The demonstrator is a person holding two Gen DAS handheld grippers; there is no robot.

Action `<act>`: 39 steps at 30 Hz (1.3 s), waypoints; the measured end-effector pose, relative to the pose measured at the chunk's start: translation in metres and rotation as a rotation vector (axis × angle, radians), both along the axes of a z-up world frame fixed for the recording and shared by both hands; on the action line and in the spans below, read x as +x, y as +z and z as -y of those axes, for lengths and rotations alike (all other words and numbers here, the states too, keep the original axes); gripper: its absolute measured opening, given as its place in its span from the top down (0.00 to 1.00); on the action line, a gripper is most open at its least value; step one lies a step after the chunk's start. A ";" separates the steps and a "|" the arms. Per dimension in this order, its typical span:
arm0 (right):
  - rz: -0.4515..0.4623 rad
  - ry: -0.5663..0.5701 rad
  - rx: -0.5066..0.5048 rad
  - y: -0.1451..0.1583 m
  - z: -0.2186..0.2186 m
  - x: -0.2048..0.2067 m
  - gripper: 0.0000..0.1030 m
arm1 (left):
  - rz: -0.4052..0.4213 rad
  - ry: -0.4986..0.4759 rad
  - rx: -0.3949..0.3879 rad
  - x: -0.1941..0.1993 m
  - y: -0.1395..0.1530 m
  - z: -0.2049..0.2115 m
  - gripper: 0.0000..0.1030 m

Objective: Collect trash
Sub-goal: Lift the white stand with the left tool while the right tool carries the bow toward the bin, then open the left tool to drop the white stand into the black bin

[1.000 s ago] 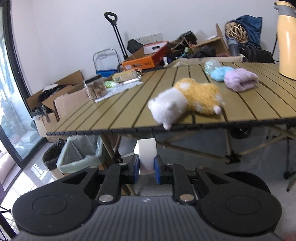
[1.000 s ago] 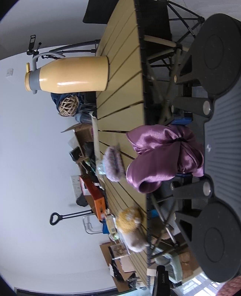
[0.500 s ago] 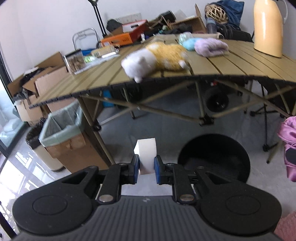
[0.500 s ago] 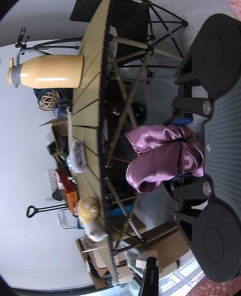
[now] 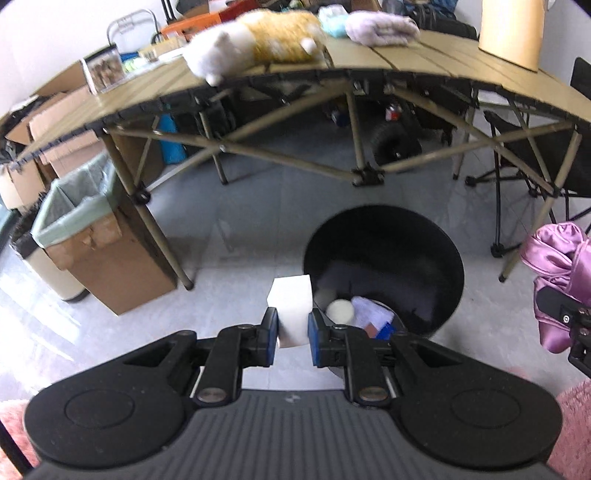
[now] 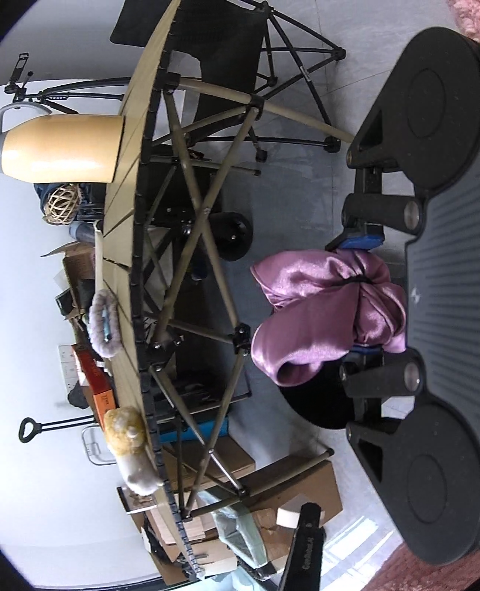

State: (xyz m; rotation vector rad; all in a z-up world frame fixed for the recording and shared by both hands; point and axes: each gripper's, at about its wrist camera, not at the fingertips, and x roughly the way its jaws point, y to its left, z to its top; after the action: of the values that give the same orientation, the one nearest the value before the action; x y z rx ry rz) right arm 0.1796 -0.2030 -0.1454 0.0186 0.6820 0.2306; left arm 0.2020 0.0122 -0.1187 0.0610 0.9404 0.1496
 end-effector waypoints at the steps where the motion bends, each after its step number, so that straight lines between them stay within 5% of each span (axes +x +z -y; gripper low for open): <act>1: -0.006 0.000 -0.002 -0.002 0.000 0.001 0.57 | -0.012 -0.002 -0.007 0.001 -0.003 0.001 0.83; 15: -0.076 -0.041 -0.008 -0.023 0.013 0.022 0.57 | -0.166 -0.021 -0.093 0.036 -0.040 0.007 0.83; 39: -0.174 -0.107 -0.035 -0.059 0.027 0.064 0.57 | -0.277 -0.051 -0.192 0.118 -0.073 0.040 0.83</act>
State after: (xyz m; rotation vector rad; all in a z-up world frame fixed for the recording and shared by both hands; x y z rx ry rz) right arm 0.2434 -0.2296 -0.2044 0.0421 0.8556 0.1143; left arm 0.3196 -0.0280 -0.1915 -0.0738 1.2246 0.0018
